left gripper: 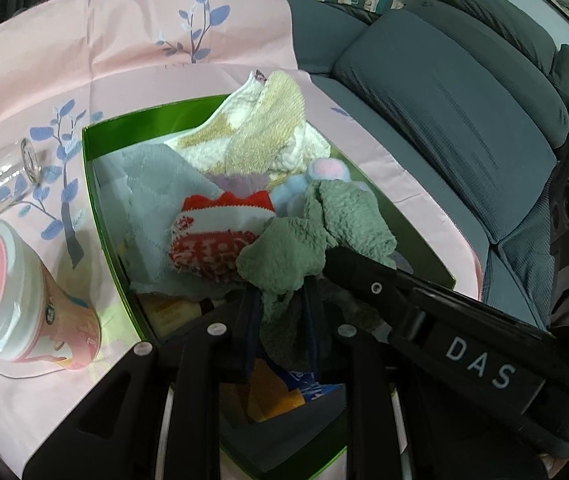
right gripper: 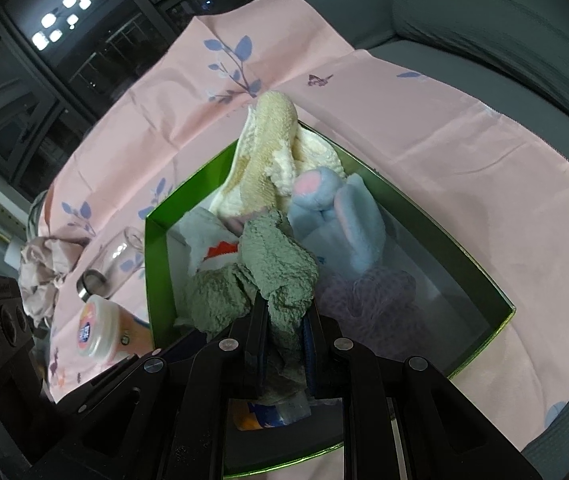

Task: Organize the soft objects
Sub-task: 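Carry the green towel with both grippers over the green box, then open both grippers to drop the green towel into the box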

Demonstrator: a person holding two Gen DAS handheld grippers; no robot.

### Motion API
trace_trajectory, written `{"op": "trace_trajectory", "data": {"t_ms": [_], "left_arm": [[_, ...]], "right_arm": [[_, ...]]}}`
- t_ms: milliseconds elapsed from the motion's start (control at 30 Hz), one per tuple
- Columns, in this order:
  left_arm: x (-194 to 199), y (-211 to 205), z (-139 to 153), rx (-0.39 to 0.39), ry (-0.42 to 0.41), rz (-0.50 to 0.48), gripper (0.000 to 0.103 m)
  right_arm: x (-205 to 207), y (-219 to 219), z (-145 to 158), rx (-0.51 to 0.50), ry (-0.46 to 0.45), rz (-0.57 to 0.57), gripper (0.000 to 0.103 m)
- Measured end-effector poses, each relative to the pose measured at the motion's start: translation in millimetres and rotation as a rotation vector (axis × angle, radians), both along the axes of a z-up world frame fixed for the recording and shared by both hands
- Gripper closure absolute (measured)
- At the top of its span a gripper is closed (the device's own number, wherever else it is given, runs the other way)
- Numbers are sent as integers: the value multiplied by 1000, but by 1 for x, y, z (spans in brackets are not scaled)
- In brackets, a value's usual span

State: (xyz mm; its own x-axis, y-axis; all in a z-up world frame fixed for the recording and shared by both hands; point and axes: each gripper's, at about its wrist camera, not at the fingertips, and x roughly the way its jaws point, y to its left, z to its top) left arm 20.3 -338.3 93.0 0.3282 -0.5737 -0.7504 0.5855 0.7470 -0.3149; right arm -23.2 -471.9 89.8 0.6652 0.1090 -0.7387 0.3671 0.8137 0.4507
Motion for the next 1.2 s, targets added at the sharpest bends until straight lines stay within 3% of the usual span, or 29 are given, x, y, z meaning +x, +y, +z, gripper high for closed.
{"op": "trace_trajectory", "data": {"t_ms": [267,600,667,733,900,1000,1100,1200], "left_arm": [[4,2,-8,20,31,23,78],[6,0,-8,51,10,36,60],[4,0,-5,57,4,30,54],[1,2,0,61,-23,29,38],[-10,8,14,64,-89,36,25],[-19,12,23,60,-117,28,21],[-26,18,32,50,-137,27,20],[-33,27,44,51,-184,54,8]], "right_arm": [[4,-2,-5,-7,35,-13,85],[2,-7,-7,4,43,-38,85],[1,-9,-7,8,40,-43,85],[-1,-11,-5,13,34,-51,85],[-6,-11,1,30,-6,-41,84],[-10,-9,8,14,-27,-39,78],[-15,-6,15,15,-62,-36,66],[-21,-5,23,10,-98,-43,51]]}}
